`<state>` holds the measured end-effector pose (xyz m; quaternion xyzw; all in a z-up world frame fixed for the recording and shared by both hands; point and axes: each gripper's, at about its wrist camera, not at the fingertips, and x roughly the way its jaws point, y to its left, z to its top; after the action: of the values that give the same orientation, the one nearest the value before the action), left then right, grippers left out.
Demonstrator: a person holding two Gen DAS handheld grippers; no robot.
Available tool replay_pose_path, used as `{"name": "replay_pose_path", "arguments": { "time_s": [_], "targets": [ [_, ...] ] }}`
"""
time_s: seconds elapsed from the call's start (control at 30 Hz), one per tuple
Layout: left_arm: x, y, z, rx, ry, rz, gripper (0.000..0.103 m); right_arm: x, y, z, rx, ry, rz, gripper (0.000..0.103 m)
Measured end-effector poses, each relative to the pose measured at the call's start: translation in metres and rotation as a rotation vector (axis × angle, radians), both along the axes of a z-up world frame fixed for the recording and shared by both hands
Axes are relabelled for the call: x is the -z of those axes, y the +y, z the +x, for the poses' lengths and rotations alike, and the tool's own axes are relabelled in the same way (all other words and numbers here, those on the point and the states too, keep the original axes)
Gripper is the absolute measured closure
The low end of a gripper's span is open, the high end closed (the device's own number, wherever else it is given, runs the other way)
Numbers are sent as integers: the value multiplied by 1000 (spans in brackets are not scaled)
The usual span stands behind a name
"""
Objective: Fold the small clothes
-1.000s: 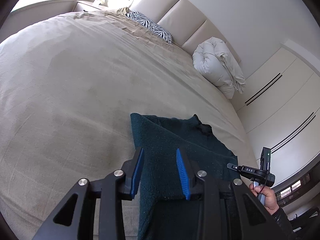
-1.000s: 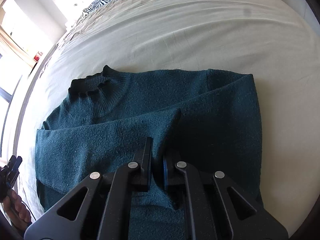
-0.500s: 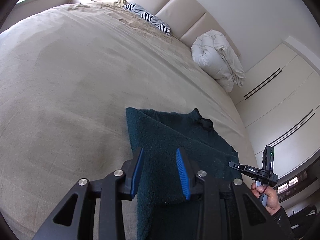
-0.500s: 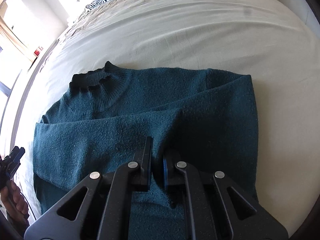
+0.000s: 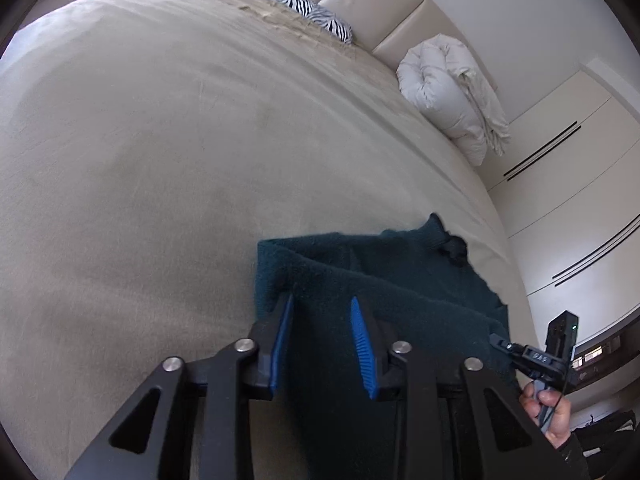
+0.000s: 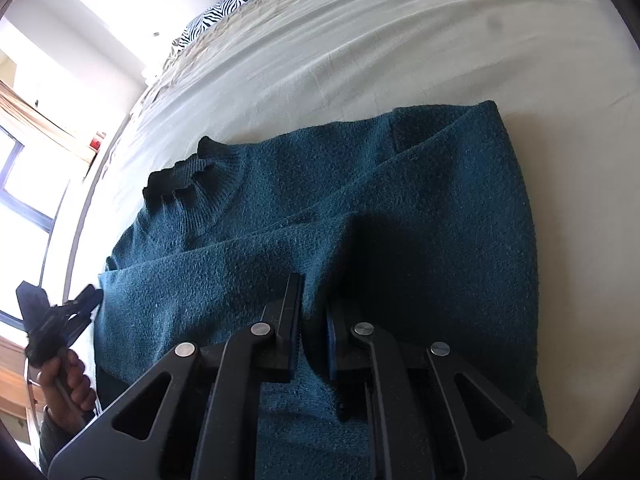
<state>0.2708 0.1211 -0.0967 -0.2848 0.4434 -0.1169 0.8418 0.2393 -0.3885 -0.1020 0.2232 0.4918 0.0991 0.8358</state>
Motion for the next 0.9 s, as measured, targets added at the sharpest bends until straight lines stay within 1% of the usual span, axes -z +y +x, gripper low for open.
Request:
{"name": "replay_pose_path", "arguments": {
  "time_s": [0.07,0.17,0.23,0.33,0.37,0.4,0.43,0.47,0.5,0.53,0.57,0.63,0.73,0.77,0.83,0.87,0.9],
  "targets": [
    [1,-1,-7,2,-27,13,78,2,-8,-3,8,-9,58,92],
    [-1,-3,-18,6,-31,11,78,6,-20,-12,31,-15,135,92],
    [-4,-9,-28,25,-35,33,77,6,-25,-22,46,-24,158,91],
    [-10,-20,-49,58,-48,81,68,2,-30,-46,52,-49,157,88],
    [-11,-22,-57,62,-49,93,64,0,-33,-55,56,-52,152,88],
    [-13,-25,-65,64,-47,118,55,-2,-36,-66,68,-53,154,86],
    [-14,-28,-74,73,-37,135,52,-4,-39,-74,78,-57,162,81],
    [-14,-31,-81,85,-34,133,51,-7,-45,-89,94,-73,181,71],
    [-14,-34,-94,91,-34,137,51,-10,-50,-100,110,-86,193,64],
    [-16,-36,-102,92,-38,146,51,-15,-58,-118,146,-104,199,47],
    [-18,-37,-111,95,-36,155,50,-18,-64,-131,179,-120,197,37],
    [-23,-37,-127,88,-27,147,50,-24,-80,-158,239,-146,198,36],
    [-32,-34,-154,64,-27,119,45,-30,-98,-188,290,-142,209,36],
    [-35,-32,-167,55,-29,114,43,-33,-103,-200,306,-144,199,36],
    [-38,-30,-187,47,-27,111,35,-37,-110,-222,320,-152,177,36],
    [-38,-29,-200,39,-18,112,33,-38,-112,-230,323,-150,168,36],
    [-39,-30,-206,36,-11,113,32,-38,-114,-240,321,-146,157,36]
  ]
}}
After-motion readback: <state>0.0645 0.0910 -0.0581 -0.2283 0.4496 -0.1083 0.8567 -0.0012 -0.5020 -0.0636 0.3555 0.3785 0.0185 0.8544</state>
